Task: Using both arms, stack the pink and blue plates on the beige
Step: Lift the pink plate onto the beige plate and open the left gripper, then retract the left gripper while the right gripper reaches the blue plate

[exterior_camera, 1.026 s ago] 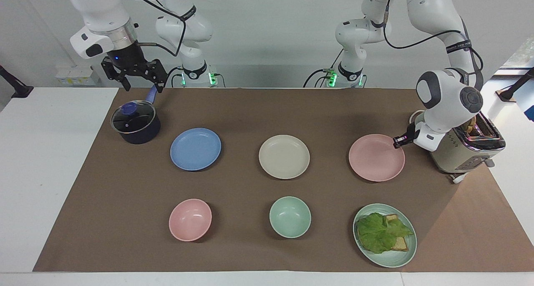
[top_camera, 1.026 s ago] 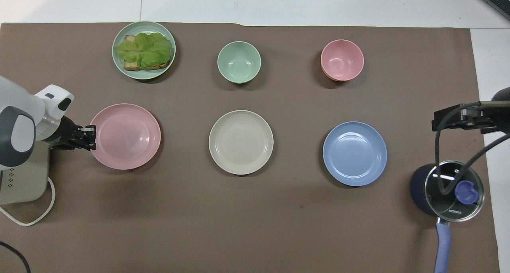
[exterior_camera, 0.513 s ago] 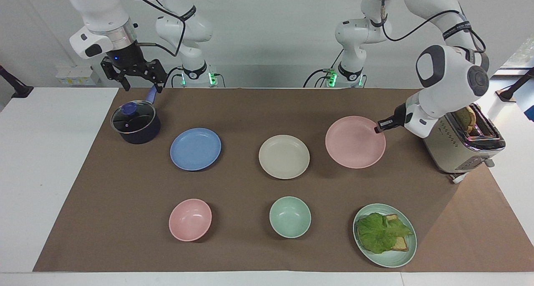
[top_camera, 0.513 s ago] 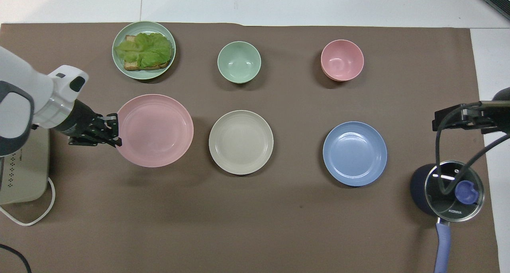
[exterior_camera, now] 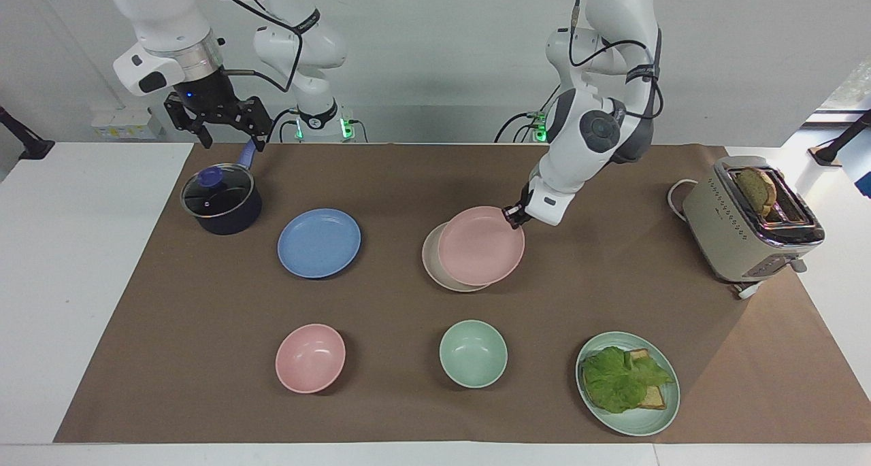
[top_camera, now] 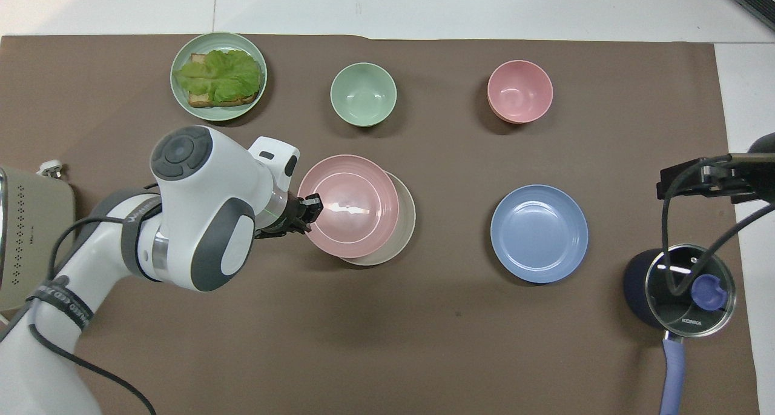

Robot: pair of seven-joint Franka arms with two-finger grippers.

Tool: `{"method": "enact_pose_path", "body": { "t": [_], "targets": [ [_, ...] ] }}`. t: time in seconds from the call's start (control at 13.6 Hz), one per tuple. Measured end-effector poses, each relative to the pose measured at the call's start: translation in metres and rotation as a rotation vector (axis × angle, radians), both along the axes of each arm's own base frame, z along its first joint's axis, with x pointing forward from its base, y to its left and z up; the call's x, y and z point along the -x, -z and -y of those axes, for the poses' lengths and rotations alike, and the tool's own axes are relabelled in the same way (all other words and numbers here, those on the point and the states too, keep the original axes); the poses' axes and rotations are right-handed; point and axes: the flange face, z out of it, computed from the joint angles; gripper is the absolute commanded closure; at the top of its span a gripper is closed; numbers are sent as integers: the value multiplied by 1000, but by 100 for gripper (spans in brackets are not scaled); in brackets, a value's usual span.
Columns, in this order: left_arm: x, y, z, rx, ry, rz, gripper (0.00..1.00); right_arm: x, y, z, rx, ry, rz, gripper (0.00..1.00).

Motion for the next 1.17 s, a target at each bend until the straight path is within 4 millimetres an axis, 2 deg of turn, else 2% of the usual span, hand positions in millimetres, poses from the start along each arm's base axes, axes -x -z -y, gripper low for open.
{"method": "enact_pose_path", "body": {
  "t": [0.07, 0.15, 0.22, 0.29, 0.95, 1.1, 1.17],
  "targets": [
    [2, 14, -2, -3, -7, 5, 100, 0, 0, 0, 0, 0, 0, 0],
    [2, 19, -4, -3, -11, 11, 95, 0, 0, 0, 0, 0, 0, 0],
    [1, 18, -4, 0, -12, 19, 33, 0, 0, 0, 0, 0, 0, 0],
    [0, 16, -4, 2, -13, 23, 0, 0, 0, 0, 0, 0, 0, 0],
    [-6, 11, -8, 4, -21, 38, 0, 0, 0, 0, 0, 0, 0, 0],
    [-16, -1, -23, -30, -2, 61, 0, 0, 0, 0, 0, 0, 0, 0],
    [-25, -12, -39, -62, 13, 74, 0, 0, 0, 0, 0, 0, 0, 0]
  ]
}}
